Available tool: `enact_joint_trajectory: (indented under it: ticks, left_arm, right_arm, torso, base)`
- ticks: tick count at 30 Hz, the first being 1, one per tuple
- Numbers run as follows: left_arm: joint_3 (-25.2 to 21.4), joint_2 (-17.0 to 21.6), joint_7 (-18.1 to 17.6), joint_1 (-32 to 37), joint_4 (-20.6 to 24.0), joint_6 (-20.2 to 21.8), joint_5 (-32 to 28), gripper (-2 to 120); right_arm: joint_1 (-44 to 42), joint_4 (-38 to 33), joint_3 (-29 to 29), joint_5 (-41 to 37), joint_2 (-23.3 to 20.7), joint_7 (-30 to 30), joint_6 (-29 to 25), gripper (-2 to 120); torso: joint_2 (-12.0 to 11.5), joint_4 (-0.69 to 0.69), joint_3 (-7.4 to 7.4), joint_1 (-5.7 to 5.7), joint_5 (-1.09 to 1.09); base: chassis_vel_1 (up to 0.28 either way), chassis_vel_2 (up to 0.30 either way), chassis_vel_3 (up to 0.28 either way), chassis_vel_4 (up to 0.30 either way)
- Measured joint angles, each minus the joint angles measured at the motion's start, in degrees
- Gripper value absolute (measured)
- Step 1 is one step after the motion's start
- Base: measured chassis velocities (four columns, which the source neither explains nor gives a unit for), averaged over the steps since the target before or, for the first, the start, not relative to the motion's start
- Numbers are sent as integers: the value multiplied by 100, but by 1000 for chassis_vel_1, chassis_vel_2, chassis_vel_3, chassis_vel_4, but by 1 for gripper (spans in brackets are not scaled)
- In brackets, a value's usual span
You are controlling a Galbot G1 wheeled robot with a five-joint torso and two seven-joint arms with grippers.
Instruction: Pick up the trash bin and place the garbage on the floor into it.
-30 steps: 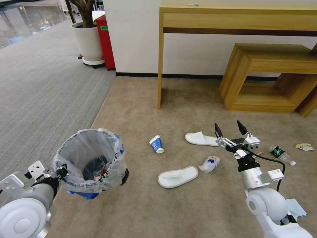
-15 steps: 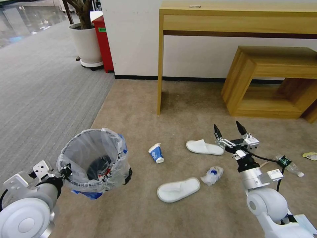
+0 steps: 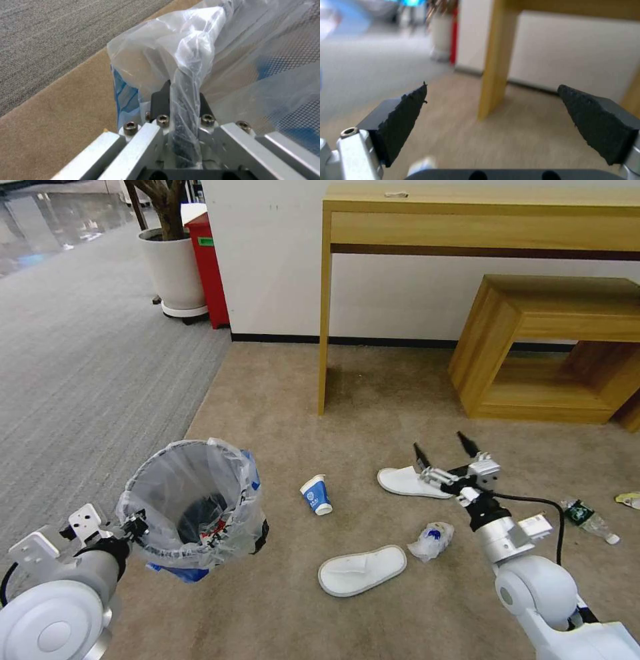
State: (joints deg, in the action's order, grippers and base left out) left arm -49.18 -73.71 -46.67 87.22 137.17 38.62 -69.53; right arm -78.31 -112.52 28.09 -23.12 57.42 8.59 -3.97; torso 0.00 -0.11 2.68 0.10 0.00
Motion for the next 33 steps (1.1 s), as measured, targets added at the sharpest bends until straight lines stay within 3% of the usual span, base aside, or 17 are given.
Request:
enact_joint_trajectory:
  ticks: [1, 3, 8, 11, 13, 18, 27, 33]
  left_arm:
    - [0, 0, 0, 0, 0, 0, 0, 0]
    - [11, -10, 1, 1, 20, 3, 6, 0]
    - [43, -53, 4, -2, 34, 7, 66, 0]
    - [57, -66, 6, -5, 35, 7, 85, 0]
    - [93, -115, 7, -6, 44, 9, 129, 0]
    - [129, -180, 14, 11, 92, 13, 185, 0]
    - [93, -192, 29, 43, 141, 20, 195, 0]
    - [98, -198, 41, 20, 102, 20, 203, 0]
  right_arm:
    - [0, 0, 0, 0, 0, 0, 0, 100]
    - [116, 105, -159, 372, -153, 391, 523, 100]
    - [532, 361, -635, 566, -319, 733, 1308, 100]
    - [691, 473, -750, 687, -354, 1021, 1453, 100]
    - [1180, 799, -1074, 967, -437, 2002, 1672, 100]
    - [1793, 1368, -1602, 1458, -474, 2817, 1846, 100]
    - [2773, 2357, -2666, 1486, -478, 3018, 2423, 100]
    - [2992, 2652, -2954, 1771, -509, 3319, 2356, 100]
  torso:
    - [0, 0, 0, 0, 0]
    - [0, 0, 0, 0, 0]
    - [0, 0, 0, 0, 0]
    - [0, 0, 0, 0, 0]
    - [0, 0, 0, 0, -1]
    - [0, 1, 1, 0, -1]
    - [0, 1, 1, 0, 0]
    - [0, 0, 1, 1, -1]
  base:
    - [0, 0, 0, 0]
    - [0, 0, 0, 0]
    - [0, 0, 0, 0]
    - [0, 0, 0, 0]
    - [0, 0, 0, 0]
    - [0, 0, 0, 0]
    - [0, 0, 0, 0]
    - [0, 0, 0, 0]
